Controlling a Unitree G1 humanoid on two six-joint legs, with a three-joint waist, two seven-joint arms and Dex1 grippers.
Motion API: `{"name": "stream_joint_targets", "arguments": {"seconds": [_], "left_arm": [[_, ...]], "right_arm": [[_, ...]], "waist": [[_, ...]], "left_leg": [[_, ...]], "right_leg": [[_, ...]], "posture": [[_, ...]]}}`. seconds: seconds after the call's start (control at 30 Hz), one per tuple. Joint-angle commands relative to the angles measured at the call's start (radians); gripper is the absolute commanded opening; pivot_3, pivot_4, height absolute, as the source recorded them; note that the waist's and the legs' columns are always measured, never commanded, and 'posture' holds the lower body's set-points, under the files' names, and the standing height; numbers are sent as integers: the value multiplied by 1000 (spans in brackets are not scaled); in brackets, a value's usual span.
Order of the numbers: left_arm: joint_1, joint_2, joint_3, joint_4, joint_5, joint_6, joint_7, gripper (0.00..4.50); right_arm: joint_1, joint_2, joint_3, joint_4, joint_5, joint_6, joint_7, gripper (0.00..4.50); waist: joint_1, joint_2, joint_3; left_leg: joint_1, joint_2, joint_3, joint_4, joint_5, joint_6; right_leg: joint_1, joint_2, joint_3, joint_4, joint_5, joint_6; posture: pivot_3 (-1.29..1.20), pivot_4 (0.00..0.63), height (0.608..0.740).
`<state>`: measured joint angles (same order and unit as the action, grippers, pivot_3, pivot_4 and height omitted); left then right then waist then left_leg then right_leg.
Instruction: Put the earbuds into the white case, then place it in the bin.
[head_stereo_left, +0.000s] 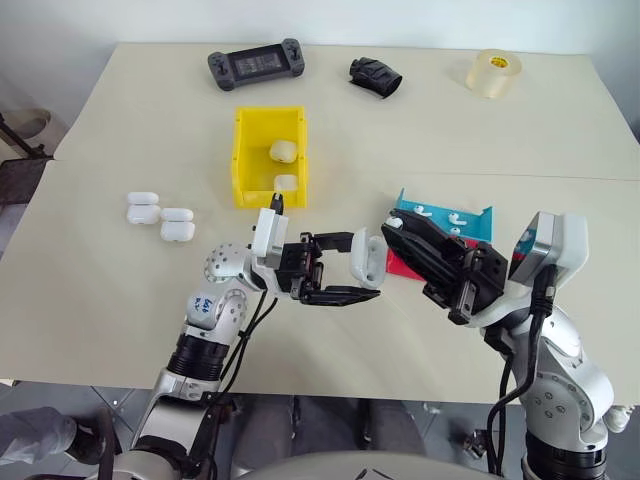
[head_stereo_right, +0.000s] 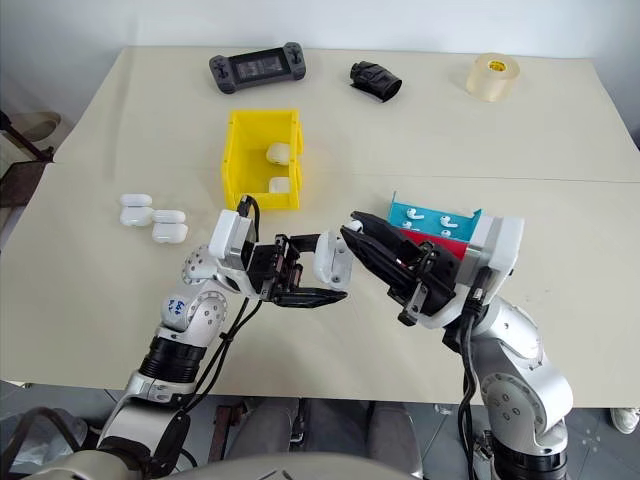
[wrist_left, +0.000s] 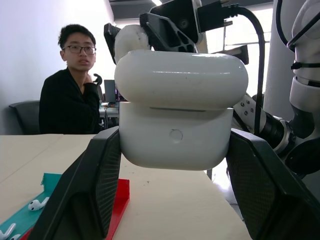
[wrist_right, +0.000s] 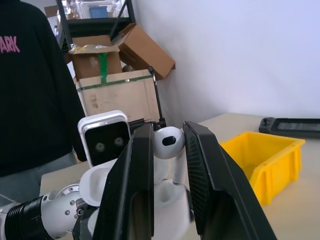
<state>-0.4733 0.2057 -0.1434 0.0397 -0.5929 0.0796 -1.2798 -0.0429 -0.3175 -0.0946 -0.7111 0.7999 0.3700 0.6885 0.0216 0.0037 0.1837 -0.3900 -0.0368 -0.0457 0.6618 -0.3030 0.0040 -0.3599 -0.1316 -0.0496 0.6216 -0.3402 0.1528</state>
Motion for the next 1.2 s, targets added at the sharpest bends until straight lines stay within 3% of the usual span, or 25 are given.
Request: {"name": "stream_joint_targets", "arguments": {"seconds": [0.03,0.53,0.93,1.2], "left_arm": [[-18,-9,12,-35,-19,2,3,2779],[-15,-10,28,-58,-28,18,15,2779],[-30,-15,42,-46,-24,6,27,2779],[-25,-23,46,-45,-14,-1,29,2779]], "right_arm": [[7,8,33,-11,-21,-50,10,502],[38,-13,85,83,-122,-176,52,502],[14,-82,77,87,-4,-70,52,502],[-26,-123,56,80,22,-48,52,3258]], "waist": [[0,0,0],[0,0,0],[1,0,0],[1,0,0]], "left_leg": [[0,0,0,0,0,0],[0,0,0,0,0,0],[0,1,0,0,0,0],[0,2,0,0,0,0]], "right_leg": [[0,0,0,0,0,0],[0,0,0,0,0,0],[0,0,0,0,0,0],[0,0,0,-1,0,0]], "posture": [[0,150,740],[0,150,740],[0,150,740],[0,150,740]]}}
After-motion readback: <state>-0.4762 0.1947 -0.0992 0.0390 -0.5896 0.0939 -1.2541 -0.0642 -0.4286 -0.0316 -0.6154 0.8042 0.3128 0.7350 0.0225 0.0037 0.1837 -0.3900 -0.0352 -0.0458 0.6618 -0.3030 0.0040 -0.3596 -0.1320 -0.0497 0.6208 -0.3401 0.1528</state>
